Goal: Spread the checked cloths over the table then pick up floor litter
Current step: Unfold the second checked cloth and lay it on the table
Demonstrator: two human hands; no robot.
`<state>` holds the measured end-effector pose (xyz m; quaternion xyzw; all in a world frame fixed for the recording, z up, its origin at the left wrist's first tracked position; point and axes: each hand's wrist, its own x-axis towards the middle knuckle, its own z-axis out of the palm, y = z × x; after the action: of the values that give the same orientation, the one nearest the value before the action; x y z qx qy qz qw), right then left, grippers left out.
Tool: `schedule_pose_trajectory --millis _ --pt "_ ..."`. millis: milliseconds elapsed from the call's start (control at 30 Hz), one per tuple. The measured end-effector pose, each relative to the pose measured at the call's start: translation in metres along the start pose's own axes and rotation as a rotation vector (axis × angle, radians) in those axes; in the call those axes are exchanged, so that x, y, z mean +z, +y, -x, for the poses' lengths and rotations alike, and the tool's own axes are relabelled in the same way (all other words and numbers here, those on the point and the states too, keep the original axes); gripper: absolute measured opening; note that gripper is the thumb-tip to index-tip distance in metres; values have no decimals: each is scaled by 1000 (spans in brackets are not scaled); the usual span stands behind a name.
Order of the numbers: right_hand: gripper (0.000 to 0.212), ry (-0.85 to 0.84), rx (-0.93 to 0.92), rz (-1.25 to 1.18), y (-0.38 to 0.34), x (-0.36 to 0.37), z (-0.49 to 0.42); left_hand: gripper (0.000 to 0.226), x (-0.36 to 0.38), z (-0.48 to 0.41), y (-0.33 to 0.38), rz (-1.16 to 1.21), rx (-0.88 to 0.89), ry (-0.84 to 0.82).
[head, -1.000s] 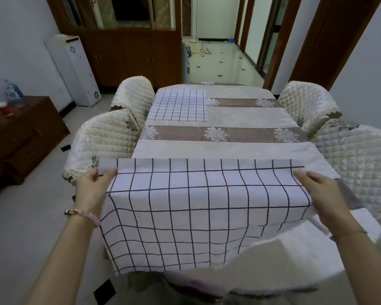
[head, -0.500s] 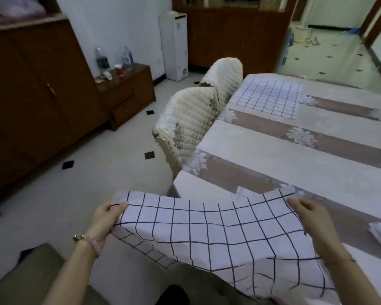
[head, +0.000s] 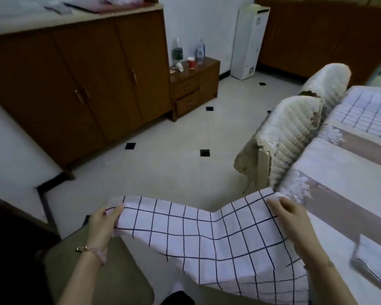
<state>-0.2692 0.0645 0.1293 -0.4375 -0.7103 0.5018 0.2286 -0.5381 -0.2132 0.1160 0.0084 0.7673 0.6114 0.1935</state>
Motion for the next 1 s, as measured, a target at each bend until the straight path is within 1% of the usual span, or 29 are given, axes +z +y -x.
schedule_pose_trajectory --millis 100,167,267,367,433,500,633,767,867,933,1000 --pt "28 -38 90 41 6 58 -7 14 -29 -28 -22 -12 -81 -22" --pt "29 -84 162 40 6 85 -12 18 -43 -45 -31 -9 -141 -33" --pt "28 -115 235 29 -1 111 -28 13 -55 -76 -31 -1 -180 -8" --pt "30 -119 216 30 -16 121 -60 19 -52 -111 -17 -6 -181 -5" --pt "27 -88 199 26 -26 124 -88 13 -41 -136 -4 -8 -165 -16" --pt "27 -82 172 9 -36 129 -119 10 -24 -164 13 -18 -138 -28" --pt "29 -76 144 -2 -43 145 -196 18 21 -232 43 -38 -99 -27" --pt "26 -33 180 -55 -52 156 -279 21 79 -306 82 -69 -89 -60" --pt "27 21 182 -91 -71 150 -338 16 132 -357 128 -74 -55 -96" --pt "28 61 154 -93 -85 140 -377 10 168 -390 158 -67 -6 -123" --pt "29 114 123 -94 -97 126 -412 9 204 -420 184 -80 50 -170"
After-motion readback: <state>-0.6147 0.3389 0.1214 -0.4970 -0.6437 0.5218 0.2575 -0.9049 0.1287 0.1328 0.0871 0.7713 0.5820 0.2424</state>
